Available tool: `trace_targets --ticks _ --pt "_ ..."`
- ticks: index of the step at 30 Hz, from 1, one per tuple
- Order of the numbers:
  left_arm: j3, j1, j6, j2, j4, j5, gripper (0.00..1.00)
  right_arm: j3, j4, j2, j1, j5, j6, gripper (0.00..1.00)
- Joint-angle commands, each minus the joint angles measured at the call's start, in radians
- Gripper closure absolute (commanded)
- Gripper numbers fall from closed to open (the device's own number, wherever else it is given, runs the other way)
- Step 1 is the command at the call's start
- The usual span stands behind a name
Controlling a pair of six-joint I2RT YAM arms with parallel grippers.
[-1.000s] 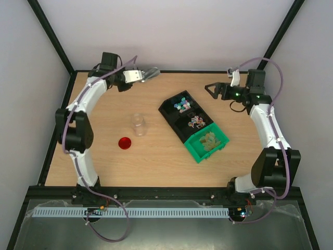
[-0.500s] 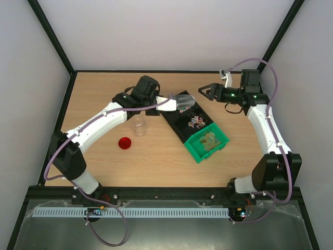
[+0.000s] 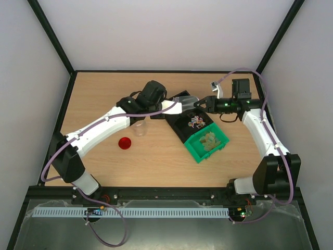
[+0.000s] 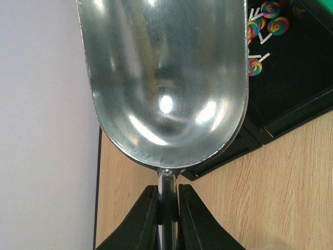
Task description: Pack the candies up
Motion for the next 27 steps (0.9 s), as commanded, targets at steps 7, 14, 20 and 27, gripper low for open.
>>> trace_targets --ticks 7,14,20,27 --pt "-0.036 -0.025 -0.042 -0.044 0.015 -0.018 0.98 -0.006 -0.024 0.008 0.005 -0.033 0.038 0.82" --pt "-0.037 -0.028 -0.034 -0.050 0.002 -0.019 0.98 -0.002 -0.026 0.030 0.006 -0.055 0.041 0.93" --pt "-0.023 -0.021 -0.077 -0.058 -0.019 0.020 0.78 0.023 -0.077 0.050 0.006 -0.056 0.004 0.99" --pt "0.060 0.189 -0.237 -0.138 -0.124 0.471 0.01 0.048 -0.124 0.068 0.000 -0.101 -0.021 0.99"
